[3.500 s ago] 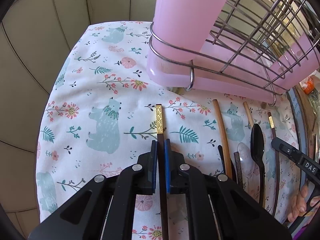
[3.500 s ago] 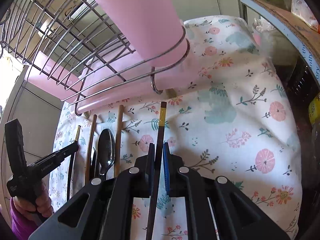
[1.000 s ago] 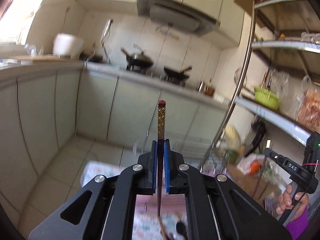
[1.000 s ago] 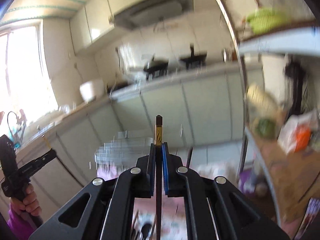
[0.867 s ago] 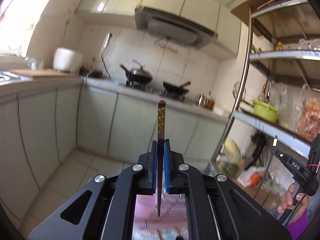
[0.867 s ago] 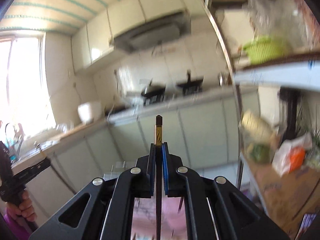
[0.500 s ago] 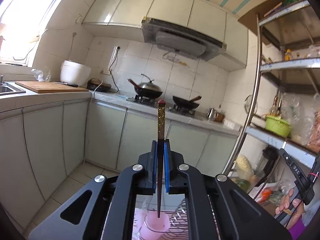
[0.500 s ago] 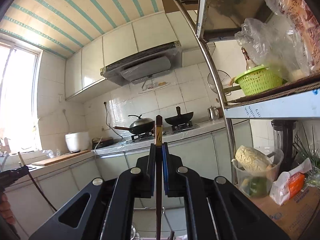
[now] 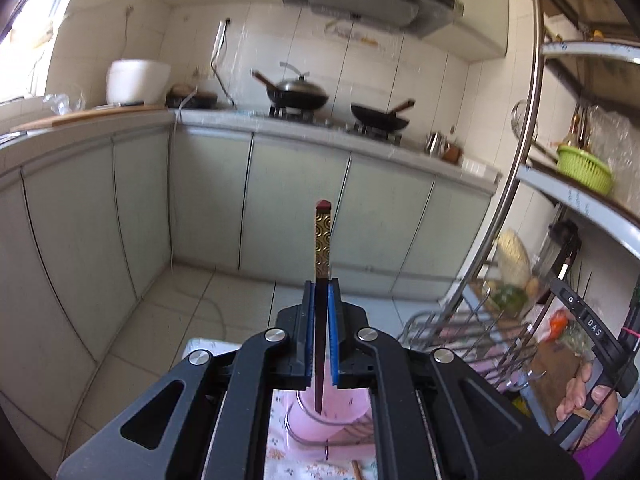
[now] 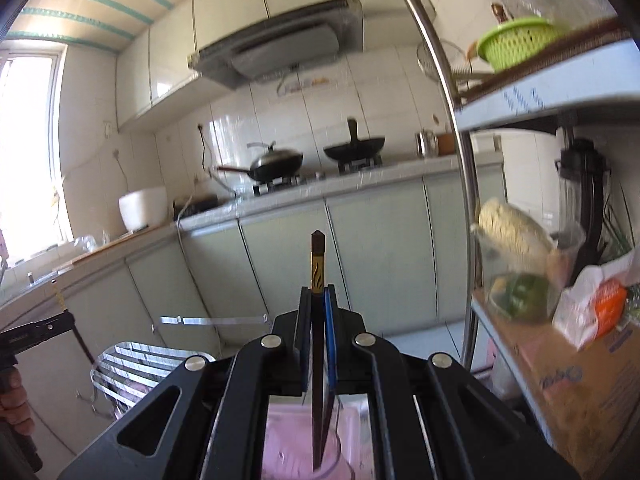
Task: Organize utensils
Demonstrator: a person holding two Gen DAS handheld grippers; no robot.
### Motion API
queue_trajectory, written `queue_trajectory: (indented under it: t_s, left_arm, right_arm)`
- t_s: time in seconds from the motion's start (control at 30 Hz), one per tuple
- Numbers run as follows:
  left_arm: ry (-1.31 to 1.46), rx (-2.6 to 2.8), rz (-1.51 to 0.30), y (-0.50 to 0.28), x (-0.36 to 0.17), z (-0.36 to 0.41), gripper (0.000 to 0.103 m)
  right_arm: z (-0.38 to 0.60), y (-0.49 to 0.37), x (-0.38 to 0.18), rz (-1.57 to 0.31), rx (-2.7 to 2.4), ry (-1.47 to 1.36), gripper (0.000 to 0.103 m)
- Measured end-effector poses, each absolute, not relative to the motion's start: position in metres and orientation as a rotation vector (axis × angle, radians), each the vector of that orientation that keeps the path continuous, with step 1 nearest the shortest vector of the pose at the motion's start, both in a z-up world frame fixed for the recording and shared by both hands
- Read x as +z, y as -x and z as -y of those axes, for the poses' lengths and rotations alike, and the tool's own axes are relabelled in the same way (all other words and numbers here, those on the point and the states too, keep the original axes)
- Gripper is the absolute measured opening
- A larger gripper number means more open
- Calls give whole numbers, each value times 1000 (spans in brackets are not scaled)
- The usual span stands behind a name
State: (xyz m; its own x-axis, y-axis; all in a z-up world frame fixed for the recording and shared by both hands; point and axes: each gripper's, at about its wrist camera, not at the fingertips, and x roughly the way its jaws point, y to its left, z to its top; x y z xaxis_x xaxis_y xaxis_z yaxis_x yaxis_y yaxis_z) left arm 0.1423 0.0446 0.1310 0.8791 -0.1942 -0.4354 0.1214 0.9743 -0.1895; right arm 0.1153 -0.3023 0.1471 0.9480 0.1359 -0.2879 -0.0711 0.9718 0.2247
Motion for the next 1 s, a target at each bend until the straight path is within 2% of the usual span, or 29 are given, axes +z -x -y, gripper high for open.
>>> queue_trajectory:
  t_s: [0.17,0.33,0.4,0.43,0.53,0.73,1.0]
  left_arm:
    - [182,-145,-555,-153,108,-48,6]
    - [240,-127,-596,-154,102,-58,10]
    - [264,-126,-593,-152,105,-62,18]
    - [275,-124,-584,-149,106,-64,22]
    - [297,-116,-559,-142,111,-69,26]
    - [350,-116,-513,-117,117,-78,26]
    - [289,-167,-580,-89,90,-54,27]
  right_arm:
    - [302,-114,132,-374,122,-221,6]
    - [304,-113,122,-433,135,-233,12]
    - [306,-110,122,-439,141,-246,27]
    - [307,-109,124,-436,143,-253,31]
    - [310,-102,127,-425,139,-256,32]
    - [316,-80,128,-420,111,-275,32]
    - [315,-49,101,-505,117,-312,32]
